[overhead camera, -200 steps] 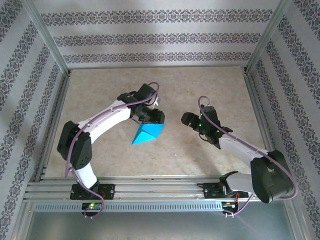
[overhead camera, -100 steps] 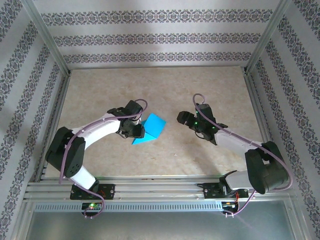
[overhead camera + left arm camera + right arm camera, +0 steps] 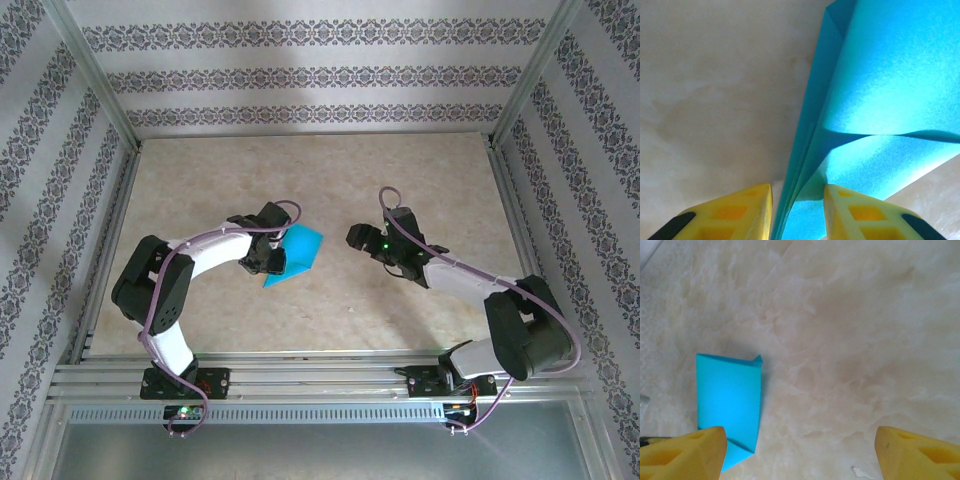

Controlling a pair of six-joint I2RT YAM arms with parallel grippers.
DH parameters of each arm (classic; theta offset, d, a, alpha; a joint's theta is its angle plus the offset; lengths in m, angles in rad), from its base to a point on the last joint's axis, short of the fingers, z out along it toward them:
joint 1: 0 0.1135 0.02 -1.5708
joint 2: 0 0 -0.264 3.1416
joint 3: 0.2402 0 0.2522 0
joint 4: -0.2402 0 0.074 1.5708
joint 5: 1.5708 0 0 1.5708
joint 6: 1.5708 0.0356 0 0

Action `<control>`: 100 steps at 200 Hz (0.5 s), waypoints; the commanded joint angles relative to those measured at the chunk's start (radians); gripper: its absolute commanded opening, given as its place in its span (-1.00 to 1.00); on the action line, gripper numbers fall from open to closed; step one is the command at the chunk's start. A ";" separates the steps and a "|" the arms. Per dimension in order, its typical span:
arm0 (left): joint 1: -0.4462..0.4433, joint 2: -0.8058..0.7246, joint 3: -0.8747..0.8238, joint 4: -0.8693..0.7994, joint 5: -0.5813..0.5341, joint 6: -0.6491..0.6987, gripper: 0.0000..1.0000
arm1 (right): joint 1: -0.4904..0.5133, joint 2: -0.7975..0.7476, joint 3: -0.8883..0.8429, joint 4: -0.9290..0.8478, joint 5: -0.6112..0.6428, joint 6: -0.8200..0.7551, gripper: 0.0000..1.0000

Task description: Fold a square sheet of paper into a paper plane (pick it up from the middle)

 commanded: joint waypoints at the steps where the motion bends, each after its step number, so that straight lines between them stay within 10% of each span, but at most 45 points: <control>1: 0.034 0.016 0.001 0.030 0.017 -0.055 -0.35 | 0.031 0.038 0.041 0.013 -0.074 0.043 0.55; 100: 0.107 0.020 -0.052 0.054 0.093 -0.152 -0.49 | 0.189 0.278 0.195 -0.004 -0.147 0.225 0.25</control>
